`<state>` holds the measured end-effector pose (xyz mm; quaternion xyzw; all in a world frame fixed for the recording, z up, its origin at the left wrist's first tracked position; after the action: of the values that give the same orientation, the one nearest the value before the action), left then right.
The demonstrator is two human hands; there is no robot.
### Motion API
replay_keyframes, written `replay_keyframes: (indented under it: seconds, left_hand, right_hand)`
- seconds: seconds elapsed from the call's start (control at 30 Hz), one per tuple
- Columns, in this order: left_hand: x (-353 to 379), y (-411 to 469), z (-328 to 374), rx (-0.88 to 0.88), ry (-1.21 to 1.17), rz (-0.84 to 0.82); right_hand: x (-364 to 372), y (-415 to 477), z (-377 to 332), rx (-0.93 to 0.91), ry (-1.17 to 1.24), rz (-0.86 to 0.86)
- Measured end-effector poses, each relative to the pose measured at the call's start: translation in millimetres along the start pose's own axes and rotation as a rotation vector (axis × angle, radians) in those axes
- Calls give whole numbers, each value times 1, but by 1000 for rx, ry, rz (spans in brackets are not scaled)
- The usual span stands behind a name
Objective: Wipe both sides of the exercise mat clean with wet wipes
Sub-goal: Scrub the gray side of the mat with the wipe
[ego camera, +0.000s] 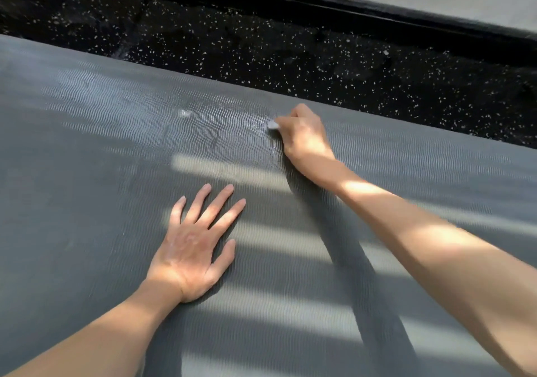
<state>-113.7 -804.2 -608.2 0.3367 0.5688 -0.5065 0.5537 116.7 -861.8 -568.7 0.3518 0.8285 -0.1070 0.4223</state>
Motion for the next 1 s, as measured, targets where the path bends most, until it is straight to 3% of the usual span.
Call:
replay_keyframes:
  seconds: [0.1,0.2,0.33,0.47,0.6,0.77,1.0]
  left_hand:
    - [-2,0,1,-2,-6,8]
    - [-1,1,1,-2,-4,7]
    - [0,3,-1,6,2,1]
    - [0,3,0,3,-7,6]
    - [-1,4,0,-1,3,4]
    - [0,5,1,2,3,10]
    - [-1,3,1,-3,8,20]
  right_hand:
    - [-1,31,10,61,-67,84]
    - [17,16,3,-24,-182,-43]
    - [-10,34,4,20,-100,35]
    - [-9,28,16,33,-219,-1]
    - [-12,21,18,-55,-224,10]
    - [-17,32,24,50,-269,8]
    - [-35,28,27,-35,-266,71]
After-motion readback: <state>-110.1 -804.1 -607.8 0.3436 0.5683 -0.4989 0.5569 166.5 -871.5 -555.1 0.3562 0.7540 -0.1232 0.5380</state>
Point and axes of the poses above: each hand's wrist, its own y-axis towards the middle knuckle, its own x-axis out of the palm, z = x × y, the point moved 8 cm from there along y, towards the middle knuckle, and after that the axes turned 8 degrees about -x, right-handed, at the moved point
